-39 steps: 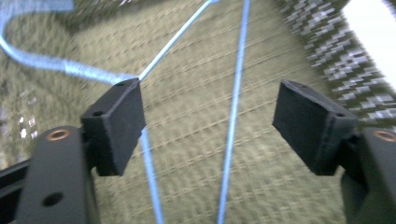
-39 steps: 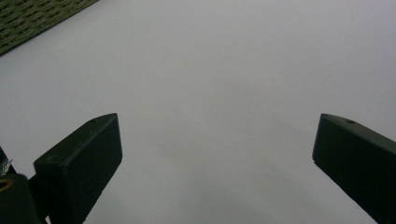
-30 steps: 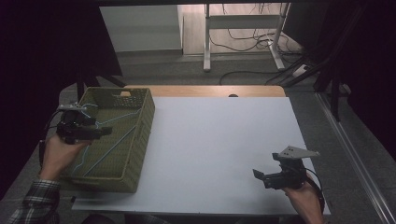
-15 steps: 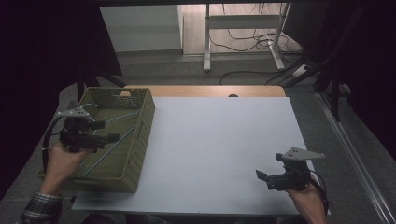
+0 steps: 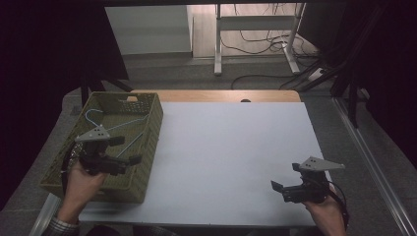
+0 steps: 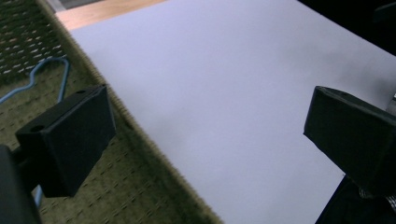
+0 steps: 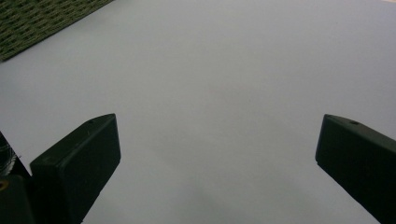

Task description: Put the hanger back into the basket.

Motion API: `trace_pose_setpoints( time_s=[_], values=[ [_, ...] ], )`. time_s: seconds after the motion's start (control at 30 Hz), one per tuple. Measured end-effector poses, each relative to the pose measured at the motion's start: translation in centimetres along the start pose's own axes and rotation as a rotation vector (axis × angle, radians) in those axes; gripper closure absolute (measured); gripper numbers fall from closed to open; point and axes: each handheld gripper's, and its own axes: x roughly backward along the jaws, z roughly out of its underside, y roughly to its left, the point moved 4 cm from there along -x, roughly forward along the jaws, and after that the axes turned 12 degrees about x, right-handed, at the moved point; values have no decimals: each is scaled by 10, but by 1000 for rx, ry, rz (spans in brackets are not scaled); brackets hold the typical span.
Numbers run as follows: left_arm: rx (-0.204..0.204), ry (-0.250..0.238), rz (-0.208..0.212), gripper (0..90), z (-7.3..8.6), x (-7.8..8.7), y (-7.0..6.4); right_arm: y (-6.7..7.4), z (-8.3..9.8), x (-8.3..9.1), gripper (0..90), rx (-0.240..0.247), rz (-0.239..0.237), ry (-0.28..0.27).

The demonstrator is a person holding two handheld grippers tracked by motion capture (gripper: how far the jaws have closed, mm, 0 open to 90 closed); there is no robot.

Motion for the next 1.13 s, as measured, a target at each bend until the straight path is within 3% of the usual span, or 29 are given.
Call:
trace_pose_setpoints(
  time_s=[0.33,0.6,0.73,0.8,0.9,1.13],
  values=[
    [-4,-41,11,8,23,-15,-20,2,0,9,0,4,7,-13],
    [-11,-22,-56,5,48,-29,-31,7,3,14,0,7,9,-18],
    [-45,20,-122,3,60,-37,-34,12,3,15,0,4,-5,-27],
    [-69,11,-144,2,64,-40,-34,14,4,14,0,8,-10,-22],
    [-71,5,-159,5,64,-40,-35,17,6,11,0,20,-15,-4],
    [-63,-1,-140,4,64,-41,-34,18,8,6,0,33,-15,16]
  ],
)
